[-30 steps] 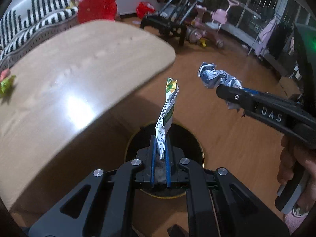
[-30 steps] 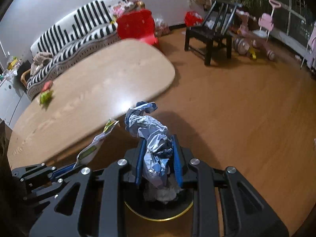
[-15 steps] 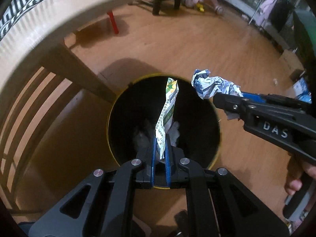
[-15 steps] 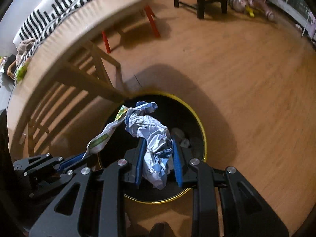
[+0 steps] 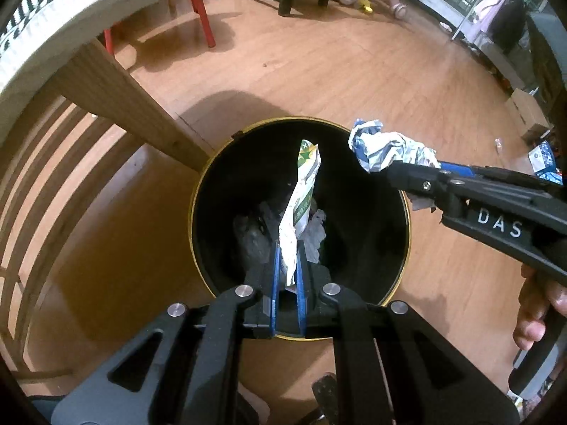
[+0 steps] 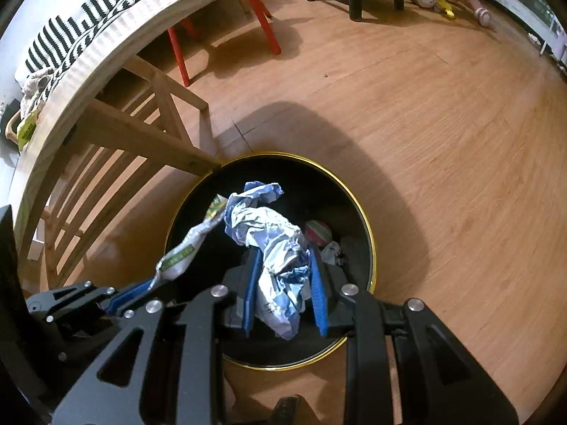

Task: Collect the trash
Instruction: 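Carry wrapper and foil over the bin and open both tools, then grasp the red cigarette box with left tool while right grasps popcorn bag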

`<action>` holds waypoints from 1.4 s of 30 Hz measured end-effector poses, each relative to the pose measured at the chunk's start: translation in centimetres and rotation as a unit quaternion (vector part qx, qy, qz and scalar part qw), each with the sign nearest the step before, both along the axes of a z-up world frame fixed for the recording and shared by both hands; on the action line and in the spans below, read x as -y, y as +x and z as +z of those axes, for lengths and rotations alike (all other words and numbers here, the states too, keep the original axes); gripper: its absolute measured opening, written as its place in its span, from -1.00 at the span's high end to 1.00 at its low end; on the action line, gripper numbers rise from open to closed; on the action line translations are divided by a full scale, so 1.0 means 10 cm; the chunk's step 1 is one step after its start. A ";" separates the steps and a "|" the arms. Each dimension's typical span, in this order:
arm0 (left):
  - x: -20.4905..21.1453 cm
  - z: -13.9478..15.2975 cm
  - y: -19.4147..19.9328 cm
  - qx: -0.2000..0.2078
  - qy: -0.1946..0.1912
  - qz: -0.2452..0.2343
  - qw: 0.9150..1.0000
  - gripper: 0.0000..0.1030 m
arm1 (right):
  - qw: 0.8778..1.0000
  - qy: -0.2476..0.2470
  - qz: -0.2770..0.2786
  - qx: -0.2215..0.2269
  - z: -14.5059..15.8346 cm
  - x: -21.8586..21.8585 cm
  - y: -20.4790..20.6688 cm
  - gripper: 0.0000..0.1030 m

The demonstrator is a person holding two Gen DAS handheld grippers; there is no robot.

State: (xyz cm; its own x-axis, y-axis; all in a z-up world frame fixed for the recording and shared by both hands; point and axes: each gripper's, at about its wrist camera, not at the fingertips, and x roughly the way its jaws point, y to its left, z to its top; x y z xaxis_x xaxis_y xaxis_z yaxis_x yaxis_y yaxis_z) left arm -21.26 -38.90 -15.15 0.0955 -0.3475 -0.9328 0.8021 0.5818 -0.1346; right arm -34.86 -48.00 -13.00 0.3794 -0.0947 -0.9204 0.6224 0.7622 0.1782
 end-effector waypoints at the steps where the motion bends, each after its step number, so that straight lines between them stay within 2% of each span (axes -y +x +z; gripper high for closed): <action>1: 0.00 0.01 0.00 0.005 0.000 0.000 1.000 0.86 | 1.000 0.000 -0.002 0.001 0.00 0.00 0.00 0.49; 3: -0.01 0.04 -0.06 0.016 0.000 0.001 1.000 0.84 | 1.000 0.001 -0.004 0.002 0.00 0.00 -0.01 0.47; 4: -0.01 0.05 -0.07 0.020 0.001 0.001 1.000 0.68 | 1.000 0.002 -0.007 0.004 0.02 0.02 -0.02 0.37; 5: -0.01 0.06 -0.09 0.017 -0.004 0.002 1.000 0.12 | 1.000 0.011 -0.013 0.014 0.06 0.05 -0.04 0.18; 6: -0.01 0.08 -0.10 0.014 -0.009 0.004 1.000 -0.33 | 1.000 0.014 -0.020 0.017 0.08 0.08 -0.06 -0.54; 7: -0.02 0.12 -0.11 0.015 -0.025 0.004 1.000 -0.90 | 0.999 0.015 -0.029 0.019 0.13 0.13 -0.09 -0.84; 11: -0.02 0.30 -0.21 0.018 -0.047 -0.013 0.999 -0.89 | 0.997 -0.003 -0.055 0.059 0.44 0.30 -0.28 -0.87; 14: -0.05 0.50 -0.26 0.040 -0.054 -0.012 0.998 -0.89 | 0.993 -0.039 -0.087 0.072 0.70 0.42 -0.44 -0.87; 18: -0.22 0.89 -0.17 0.058 -0.060 0.003 0.997 -0.89 | 0.985 -0.061 -0.120 0.105 0.96 0.52 -0.56 -0.87; 21: -0.45 1.18 0.00 0.080 -0.072 0.030 0.994 -0.89 | 0.983 -0.067 -0.118 0.121 1.09 0.47 -0.48 -0.87; 23: -0.70 1.37 0.16 0.105 -0.083 0.059 0.989 -0.89 | 0.985 -0.063 -0.103 0.127 1.15 0.39 -0.34 -0.87; 25: -0.97 1.51 0.35 0.134 -0.078 0.093 0.983 -0.89 | 0.987 -0.063 -0.074 0.126 1.21 0.25 -0.08 -0.87; 27: -1.19 1.58 0.52 0.144 -0.071 0.118 0.980 -0.89 | 0.989 -0.071 -0.040 0.126 1.30 0.07 0.22 -0.87; 31: -1.74 1.69 0.88 0.147 -0.067 0.183 0.970 -0.89 | 0.988 -0.073 0.019 0.132 1.42 -0.31 0.78 -0.87; 37: -2.38 1.79 1.36 0.152 -0.067 0.250 0.954 -0.89 | 0.983 -0.081 0.098 0.131 1.55 -0.96 1.55 -0.87; 39: -2.61 1.80 1.54 0.150 -0.065 0.276 0.947 -0.89 | 0.981 -0.083 0.124 0.128 1.57 -1.20 1.82 -0.87; 42: -2.86 1.75 1.78 0.135 -0.059 0.301 0.942 -0.89 | 0.977 -0.073 0.158 0.124 1.56 -1.50 2.20 -0.87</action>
